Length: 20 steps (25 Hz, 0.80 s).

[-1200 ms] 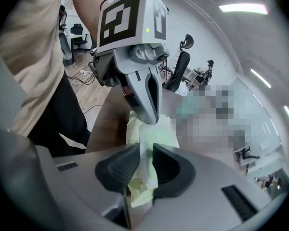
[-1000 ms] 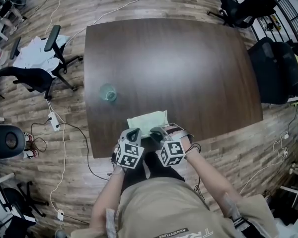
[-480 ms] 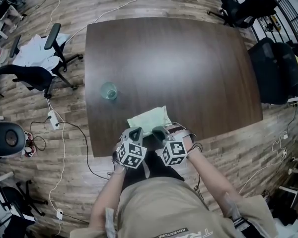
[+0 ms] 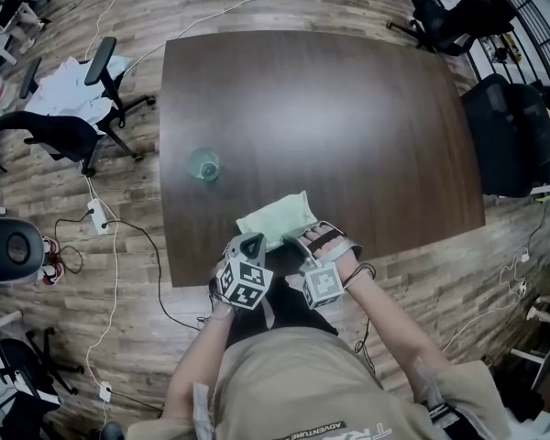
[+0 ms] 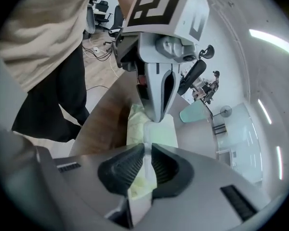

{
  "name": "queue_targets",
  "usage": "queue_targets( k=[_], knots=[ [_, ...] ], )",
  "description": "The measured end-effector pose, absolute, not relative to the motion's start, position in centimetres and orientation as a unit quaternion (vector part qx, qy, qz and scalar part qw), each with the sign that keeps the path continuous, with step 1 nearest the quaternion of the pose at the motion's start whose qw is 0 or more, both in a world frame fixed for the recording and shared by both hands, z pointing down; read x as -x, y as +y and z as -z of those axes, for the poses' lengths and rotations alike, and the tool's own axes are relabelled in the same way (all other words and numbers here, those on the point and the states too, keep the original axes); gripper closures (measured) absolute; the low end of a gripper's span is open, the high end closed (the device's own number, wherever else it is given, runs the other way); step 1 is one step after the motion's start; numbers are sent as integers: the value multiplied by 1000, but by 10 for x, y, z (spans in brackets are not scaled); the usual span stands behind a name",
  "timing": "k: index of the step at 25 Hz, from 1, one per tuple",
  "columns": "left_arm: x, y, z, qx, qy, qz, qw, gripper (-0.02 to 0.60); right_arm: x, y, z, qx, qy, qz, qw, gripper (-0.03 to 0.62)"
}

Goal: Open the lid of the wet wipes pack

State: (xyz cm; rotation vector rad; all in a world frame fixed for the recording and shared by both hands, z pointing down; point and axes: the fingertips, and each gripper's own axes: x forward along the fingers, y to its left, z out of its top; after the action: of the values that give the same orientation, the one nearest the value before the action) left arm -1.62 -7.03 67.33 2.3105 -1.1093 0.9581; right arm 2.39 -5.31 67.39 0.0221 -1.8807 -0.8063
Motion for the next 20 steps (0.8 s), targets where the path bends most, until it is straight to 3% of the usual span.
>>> queue_targets(
  k=[4, 7, 20],
  knots=[
    [18, -70, -675, -826, -397, -343, 205, 572, -22, -56, -672, -10, -788, 323, 524, 569],
    [19, -71, -674, -827, -396, -346, 199, 572, -20, -63, -672, -21, -790, 310, 529, 528],
    [15, -69, -677, -818, -373, -432, 78, 572, -20, -66, -668, -9, -818, 227, 528, 534]
  ],
)
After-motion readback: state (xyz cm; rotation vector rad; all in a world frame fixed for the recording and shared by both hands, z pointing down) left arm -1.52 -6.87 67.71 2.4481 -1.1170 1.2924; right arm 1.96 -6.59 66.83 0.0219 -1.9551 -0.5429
